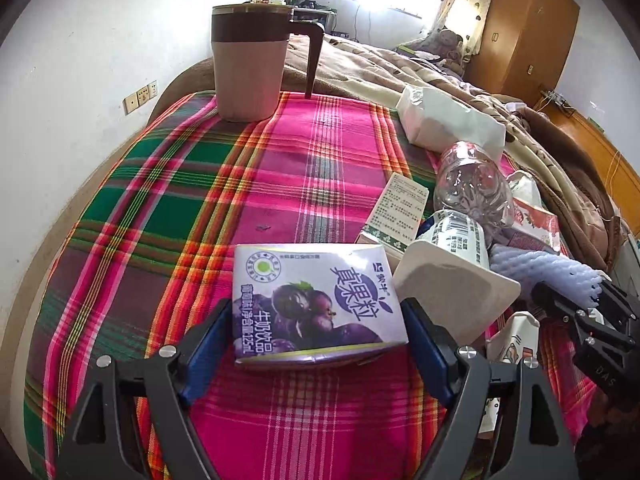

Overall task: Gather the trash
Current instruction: 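Grasp the purple grape milk carton with the left tool while the right tool grasps another foam sleeve, then carry the carton with the left tool while the right tool carries the foam sleeve to the bin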

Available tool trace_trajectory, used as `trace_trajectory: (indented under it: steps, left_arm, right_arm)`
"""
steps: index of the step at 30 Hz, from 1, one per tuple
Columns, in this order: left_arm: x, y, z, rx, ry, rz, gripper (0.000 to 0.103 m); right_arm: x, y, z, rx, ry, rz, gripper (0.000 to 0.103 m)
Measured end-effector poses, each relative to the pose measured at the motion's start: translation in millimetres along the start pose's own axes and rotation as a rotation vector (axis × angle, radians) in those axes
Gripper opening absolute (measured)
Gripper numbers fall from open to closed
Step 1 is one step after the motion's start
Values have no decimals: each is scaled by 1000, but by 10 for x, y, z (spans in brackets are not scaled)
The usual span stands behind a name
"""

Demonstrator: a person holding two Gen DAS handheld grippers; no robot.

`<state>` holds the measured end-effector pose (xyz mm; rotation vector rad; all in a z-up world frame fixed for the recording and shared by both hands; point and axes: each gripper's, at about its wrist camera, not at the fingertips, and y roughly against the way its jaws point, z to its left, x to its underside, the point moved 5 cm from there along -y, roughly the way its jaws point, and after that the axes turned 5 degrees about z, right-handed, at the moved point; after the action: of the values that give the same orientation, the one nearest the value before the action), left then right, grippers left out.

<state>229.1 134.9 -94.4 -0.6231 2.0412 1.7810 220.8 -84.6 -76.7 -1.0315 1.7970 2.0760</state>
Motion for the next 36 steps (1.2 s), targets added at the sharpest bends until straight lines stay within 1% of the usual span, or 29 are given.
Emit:
trace_trajectory:
  steps: [1, 2, 11, 19, 28, 36]
  left_arm:
    - [0, 4, 2, -2, 2, -3, 80]
    - [5, 8, 4, -6, 3, -2, 80]
    - [18, 165, -16, 1, 14, -46, 80]
    - [88, 377, -177, 29, 3, -81, 80]
    - [126, 705, -521, 67, -47, -146, 80]
    - [183, 881, -1017, 125, -121, -171, 80]
  right_arm:
    - [3, 5, 8, -4, 1, -1, 29]
    - [6, 9, 16, -8, 2, -2, 28]
    - [16, 101, -7, -34, -42, -35, 26]
    - [45, 264, -57, -56, -80, -78, 26]
    - [105, 575, -218, -65, -141, -156, 26]
    - [193, 854, -471, -37, -196, -212, 26]
